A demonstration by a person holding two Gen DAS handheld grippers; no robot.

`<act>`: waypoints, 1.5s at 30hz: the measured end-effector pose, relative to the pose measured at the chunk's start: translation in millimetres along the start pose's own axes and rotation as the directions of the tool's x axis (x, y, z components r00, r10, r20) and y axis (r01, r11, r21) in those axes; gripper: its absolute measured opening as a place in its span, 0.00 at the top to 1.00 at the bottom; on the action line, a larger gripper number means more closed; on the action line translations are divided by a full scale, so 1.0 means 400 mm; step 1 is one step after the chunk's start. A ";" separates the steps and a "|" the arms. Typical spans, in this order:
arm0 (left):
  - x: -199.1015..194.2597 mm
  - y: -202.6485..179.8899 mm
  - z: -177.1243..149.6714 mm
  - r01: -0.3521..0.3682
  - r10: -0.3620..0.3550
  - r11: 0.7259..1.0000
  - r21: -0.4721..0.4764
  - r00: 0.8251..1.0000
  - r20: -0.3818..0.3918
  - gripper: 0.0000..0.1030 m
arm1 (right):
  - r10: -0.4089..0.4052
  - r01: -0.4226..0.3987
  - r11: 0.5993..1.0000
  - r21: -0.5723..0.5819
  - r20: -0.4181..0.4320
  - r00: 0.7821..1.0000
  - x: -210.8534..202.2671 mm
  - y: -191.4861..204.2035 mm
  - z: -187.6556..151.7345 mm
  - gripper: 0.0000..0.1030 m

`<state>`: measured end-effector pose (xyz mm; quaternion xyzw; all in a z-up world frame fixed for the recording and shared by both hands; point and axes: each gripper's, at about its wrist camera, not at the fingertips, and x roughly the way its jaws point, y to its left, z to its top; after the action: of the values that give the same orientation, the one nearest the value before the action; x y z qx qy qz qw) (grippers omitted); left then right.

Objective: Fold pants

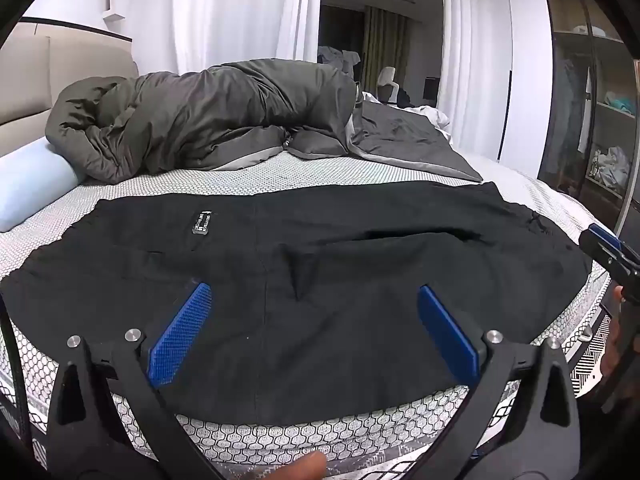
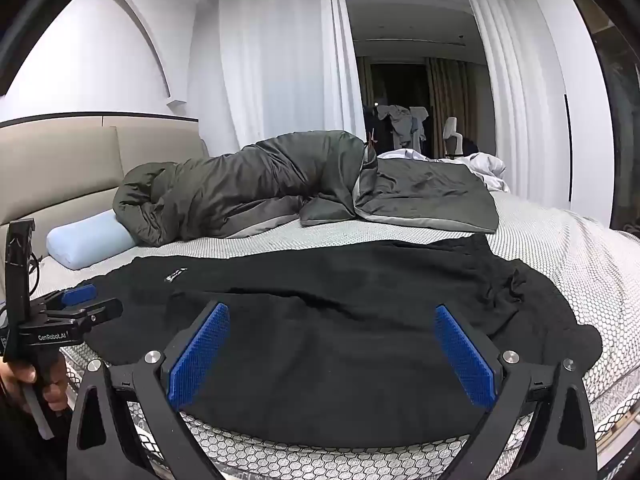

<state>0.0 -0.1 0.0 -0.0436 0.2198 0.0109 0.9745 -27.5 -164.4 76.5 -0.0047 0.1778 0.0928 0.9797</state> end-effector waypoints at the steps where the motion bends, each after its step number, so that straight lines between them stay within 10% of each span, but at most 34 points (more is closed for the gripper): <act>1: 0.000 0.000 0.000 -0.001 0.001 1.000 -0.003 1.000 0.003 0.00 | 0.000 0.000 1.000 0.001 0.001 1.000 0.000 0.000 0.000 0.00; 45: -0.002 0.013 0.026 -0.004 0.004 1.000 0.005 1.000 0.005 0.00 | 0.001 -0.001 1.000 -0.017 -0.004 1.000 0.006 0.010 -0.006 0.00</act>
<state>3.5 6.2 9.2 -0.0407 0.2174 0.0124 0.9752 -26.8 -160.2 73.6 -0.0130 0.1791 0.0948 0.9792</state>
